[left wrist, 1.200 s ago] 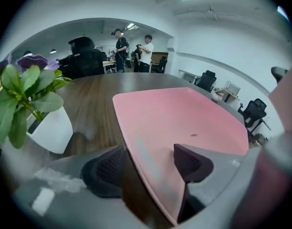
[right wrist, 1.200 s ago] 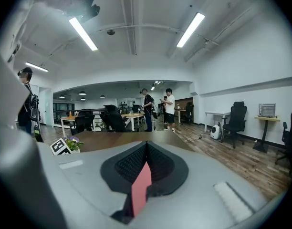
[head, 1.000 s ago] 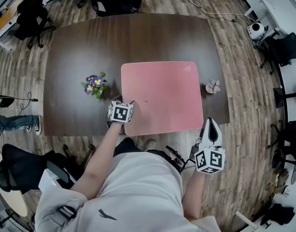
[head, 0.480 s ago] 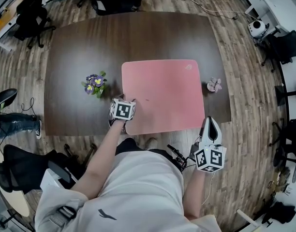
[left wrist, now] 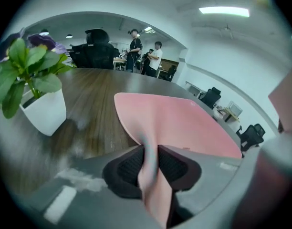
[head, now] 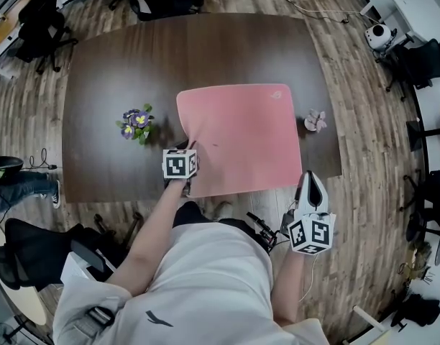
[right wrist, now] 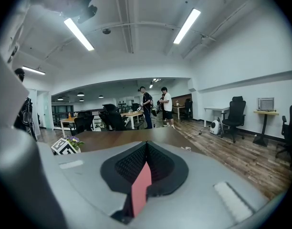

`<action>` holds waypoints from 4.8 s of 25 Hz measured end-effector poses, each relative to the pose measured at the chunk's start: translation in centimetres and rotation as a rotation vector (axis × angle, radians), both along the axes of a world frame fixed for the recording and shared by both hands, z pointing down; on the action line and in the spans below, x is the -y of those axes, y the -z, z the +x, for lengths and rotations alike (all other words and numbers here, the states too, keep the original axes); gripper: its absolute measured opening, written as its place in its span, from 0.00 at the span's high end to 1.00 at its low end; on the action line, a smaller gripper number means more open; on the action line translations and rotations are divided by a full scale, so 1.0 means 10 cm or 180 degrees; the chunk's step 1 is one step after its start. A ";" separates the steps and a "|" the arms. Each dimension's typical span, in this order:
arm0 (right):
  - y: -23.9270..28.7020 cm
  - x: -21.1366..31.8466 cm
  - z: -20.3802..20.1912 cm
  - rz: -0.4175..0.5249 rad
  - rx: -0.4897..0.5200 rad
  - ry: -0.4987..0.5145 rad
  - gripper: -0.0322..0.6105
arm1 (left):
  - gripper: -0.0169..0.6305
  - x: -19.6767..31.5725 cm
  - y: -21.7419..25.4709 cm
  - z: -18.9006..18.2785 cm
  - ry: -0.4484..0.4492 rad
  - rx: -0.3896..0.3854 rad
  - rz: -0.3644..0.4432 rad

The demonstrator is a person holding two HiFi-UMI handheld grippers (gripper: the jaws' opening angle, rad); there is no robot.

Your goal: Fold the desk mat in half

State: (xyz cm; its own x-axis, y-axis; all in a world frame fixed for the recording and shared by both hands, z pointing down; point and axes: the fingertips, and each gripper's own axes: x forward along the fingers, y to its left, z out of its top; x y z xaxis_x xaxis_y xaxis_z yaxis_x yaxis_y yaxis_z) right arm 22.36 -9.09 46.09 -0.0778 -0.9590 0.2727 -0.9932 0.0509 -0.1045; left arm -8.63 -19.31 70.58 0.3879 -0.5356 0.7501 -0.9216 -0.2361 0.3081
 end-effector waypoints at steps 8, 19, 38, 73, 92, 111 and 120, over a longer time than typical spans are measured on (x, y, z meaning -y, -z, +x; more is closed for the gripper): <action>0.00 -0.06 0.09 -0.0011 -0.0003 -0.0063 0.95 | 0.84 -0.04 0.11 0.01 0.0162 -0.0456 0.0016; -0.08 -0.06 0.12 -0.0066 -0.0037 -0.0050 0.95 | 0.86 -0.07 0.78 0.37 -0.0049 -0.1035 0.0235; -0.16 -0.34 0.46 -0.0159 -0.0029 -0.0416 0.95 | 0.85 0.24 1.38 1.97 -0.0703 -0.2073 0.0055; -0.38 -1.42 1.03 -0.0474 0.0000 -0.1321 0.95 | 0.80 0.86 0.64 3.50 -0.0673 -0.1719 -0.0052; -0.21 -0.83 0.66 -0.0182 0.0100 -0.0687 0.95 | 0.80 0.57 1.74 2.34 -0.0744 -0.2120 0.0880; 0.10 0.39 -0.30 0.0081 0.0034 0.0594 0.95 | 0.82 0.22 2.39 -0.11 0.0208 -0.0997 0.1917; 0.19 0.68 -0.98 0.0214 0.0028 0.1114 0.95 | 0.83 -0.22 2.56 -1.00 0.0717 -0.0741 0.2120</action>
State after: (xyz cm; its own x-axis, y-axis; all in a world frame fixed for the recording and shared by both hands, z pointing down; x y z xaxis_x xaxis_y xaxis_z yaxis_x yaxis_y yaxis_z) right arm 12.52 -15.91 44.16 -0.4068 -0.8896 0.2077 -0.9135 0.3950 -0.0978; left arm -18.62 -17.09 45.00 0.3242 -0.9340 0.1502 -0.8981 -0.2540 0.3590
